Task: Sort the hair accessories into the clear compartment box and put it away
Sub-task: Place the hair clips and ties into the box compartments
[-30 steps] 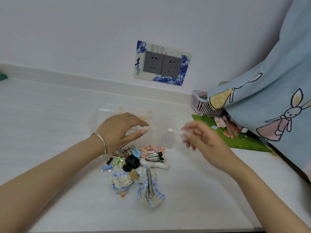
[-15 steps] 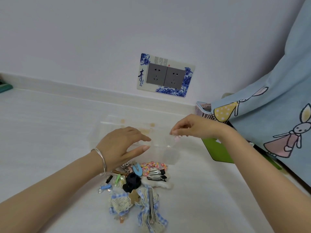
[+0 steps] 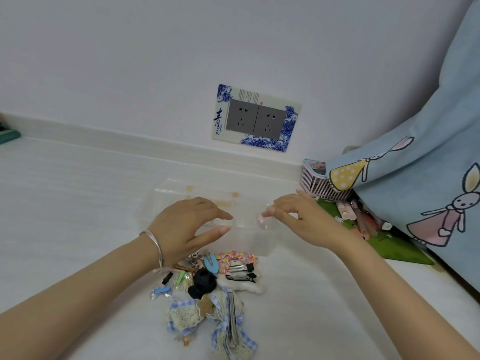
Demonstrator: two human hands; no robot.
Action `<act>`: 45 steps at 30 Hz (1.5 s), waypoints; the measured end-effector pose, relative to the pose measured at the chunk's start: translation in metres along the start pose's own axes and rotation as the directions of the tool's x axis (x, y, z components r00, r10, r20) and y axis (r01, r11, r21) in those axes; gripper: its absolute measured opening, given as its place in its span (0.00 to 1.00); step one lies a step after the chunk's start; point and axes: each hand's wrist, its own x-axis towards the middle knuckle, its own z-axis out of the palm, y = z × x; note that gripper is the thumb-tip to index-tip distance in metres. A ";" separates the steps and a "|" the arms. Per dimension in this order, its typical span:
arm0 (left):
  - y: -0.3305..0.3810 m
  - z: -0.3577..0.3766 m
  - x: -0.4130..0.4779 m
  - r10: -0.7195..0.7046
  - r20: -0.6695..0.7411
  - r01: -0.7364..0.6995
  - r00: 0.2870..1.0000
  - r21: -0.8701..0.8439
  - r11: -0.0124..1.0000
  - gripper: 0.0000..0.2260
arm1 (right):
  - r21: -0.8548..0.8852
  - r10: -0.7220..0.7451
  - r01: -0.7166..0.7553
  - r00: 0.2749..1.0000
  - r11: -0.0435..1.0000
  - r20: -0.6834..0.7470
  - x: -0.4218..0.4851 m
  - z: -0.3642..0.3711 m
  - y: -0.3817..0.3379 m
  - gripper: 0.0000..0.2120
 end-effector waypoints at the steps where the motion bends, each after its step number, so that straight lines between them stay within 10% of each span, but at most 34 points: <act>1: 0.000 0.000 0.000 0.000 -0.002 0.000 1.000 -0.001 1.000 0.28 | -0.047 0.010 -0.010 1.000 0.999 0.005 0.000 0.000 0.000 0.15; 13: 0.002 -0.001 0.000 -0.001 -0.007 0.001 1.000 -0.013 1.000 0.31 | -0.003 0.086 -0.086 0.996 0.996 0.030 -0.004 0.004 -0.014 0.21; 19: 0.002 -0.002 0.001 -0.005 0.006 0.005 1.000 -0.032 0.999 0.29 | 0.251 -0.020 0.062 0.986 0.966 -0.167 -0.032 0.002 -0.037 0.08; 25: 0.003 -0.003 0.000 -0.025 0.006 0.025 1.000 -0.060 0.998 0.32 | 0.222 -0.050 0.026 0.993 0.975 0.103 -0.062 0.029 -0.041 0.08; 33: 0.002 -0.003 -0.002 -0.022 -0.002 0.022 1.000 -0.075 0.997 0.31 | 0.032 -0.049 0.047 0.997 0.998 0.052 -0.073 0.046 -0.043 0.08; 39: -0.001 -0.003 -0.002 -0.021 -0.001 0.021 1.000 -0.102 0.995 0.28 | 0.414 0.112 -0.092 0.993 0.906 -0.025 -0.074 0.036 -0.040 0.03; 45: -0.001 -0.002 -0.001 -0.010 -0.008 0.009 1.000 -0.107 0.994 0.29 | 0.333 0.056 -0.104 0.987 0.937 0.152 -0.079 0.030 -0.045 0.11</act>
